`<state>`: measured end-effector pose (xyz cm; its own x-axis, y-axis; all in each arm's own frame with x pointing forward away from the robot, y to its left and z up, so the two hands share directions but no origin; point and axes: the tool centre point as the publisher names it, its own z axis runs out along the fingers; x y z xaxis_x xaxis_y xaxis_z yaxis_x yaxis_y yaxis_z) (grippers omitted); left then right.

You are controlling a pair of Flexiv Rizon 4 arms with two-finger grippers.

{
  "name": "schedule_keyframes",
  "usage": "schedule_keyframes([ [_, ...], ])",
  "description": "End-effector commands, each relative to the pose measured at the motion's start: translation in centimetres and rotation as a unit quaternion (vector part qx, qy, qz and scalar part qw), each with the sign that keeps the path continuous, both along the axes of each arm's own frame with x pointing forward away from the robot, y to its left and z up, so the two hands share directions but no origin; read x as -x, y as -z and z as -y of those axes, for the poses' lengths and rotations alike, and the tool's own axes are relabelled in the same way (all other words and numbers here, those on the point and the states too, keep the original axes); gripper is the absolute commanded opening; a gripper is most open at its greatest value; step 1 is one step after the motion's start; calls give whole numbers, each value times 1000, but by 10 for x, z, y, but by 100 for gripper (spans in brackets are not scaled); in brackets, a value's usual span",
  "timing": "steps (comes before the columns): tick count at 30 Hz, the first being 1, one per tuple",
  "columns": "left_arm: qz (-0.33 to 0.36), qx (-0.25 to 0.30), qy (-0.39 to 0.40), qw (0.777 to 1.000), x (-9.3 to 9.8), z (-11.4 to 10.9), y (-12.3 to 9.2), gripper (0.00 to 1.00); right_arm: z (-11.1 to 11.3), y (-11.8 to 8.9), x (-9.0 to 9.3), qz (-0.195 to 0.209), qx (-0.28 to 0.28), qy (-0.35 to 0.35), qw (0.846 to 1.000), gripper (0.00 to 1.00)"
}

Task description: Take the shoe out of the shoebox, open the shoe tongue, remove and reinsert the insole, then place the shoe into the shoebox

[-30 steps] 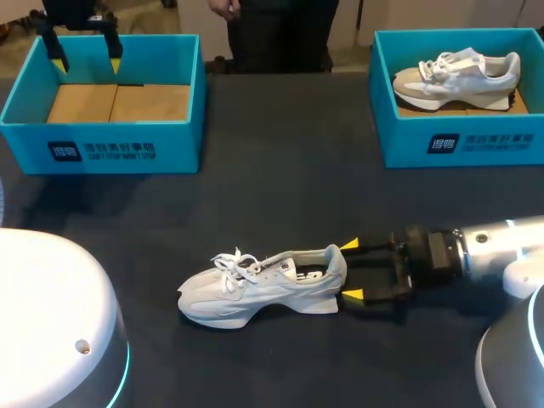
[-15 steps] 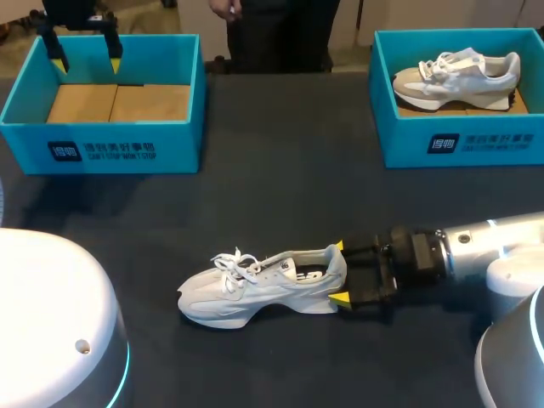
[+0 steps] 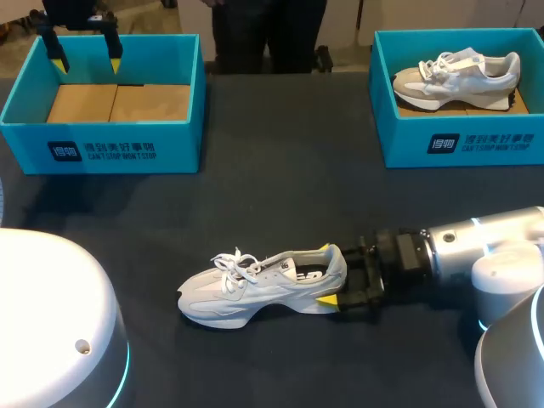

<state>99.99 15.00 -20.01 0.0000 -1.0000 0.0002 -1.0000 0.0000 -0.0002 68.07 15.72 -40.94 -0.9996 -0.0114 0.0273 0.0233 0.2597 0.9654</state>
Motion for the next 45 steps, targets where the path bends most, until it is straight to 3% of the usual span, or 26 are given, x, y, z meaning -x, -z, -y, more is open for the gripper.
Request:
schedule_keyframes([
  [1, 0, 0, 0, 1000, 0, 0, 0, 100, -7, 2, 0, 0, 3, -1, 1000, 100],
  [28, 0, 0, 0, 1000, 0, 0, 0, 100, -14, 9, 1, -3, 5, -6, 1000, 100],
  [29, 0, 0, 0, 1000, 0, 0, 0, 100, -14, 9, 2, -3, 5, -6, 1000, 95],
  [33, 0, 0, 0, 1000, 0, 0, 0, 100, -15, 9, 2, -1, 4, -6, 1000, 28],
  [34, 0, 0, 0, 1000, 0, 0, 0, 100, -16, 9, 2, 0, 4, -6, 1000, 0],
  [45, 0, 0, 0, 1000, 0, 0, 0, 100, -15, 7, -1, 10, 4, 16, 1000, 0],
])
